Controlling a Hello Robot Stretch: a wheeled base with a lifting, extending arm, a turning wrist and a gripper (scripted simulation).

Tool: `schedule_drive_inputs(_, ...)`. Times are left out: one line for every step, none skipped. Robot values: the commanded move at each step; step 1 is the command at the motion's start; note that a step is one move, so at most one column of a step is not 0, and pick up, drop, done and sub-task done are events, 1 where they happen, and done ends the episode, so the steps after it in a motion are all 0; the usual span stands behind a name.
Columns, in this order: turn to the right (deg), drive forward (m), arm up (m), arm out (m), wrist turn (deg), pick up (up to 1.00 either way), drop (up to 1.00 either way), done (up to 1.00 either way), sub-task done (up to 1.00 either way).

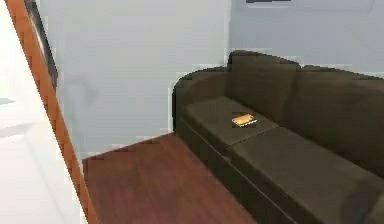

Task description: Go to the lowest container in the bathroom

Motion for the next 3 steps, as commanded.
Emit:
schedule_drive_inputs(-45.0,0.00,0.00,0.00,0.0,0.00,0.00,0.00,0.00)
schedule_drive_inputs(-45.0,0.00,0.00,0.00,0.0,0.00,0.00,0.00,0.00)
schedule_drive_inputs(-27.0,0.00,0.00,0.00,0.0,0.00,0.00,0.00,0.00)
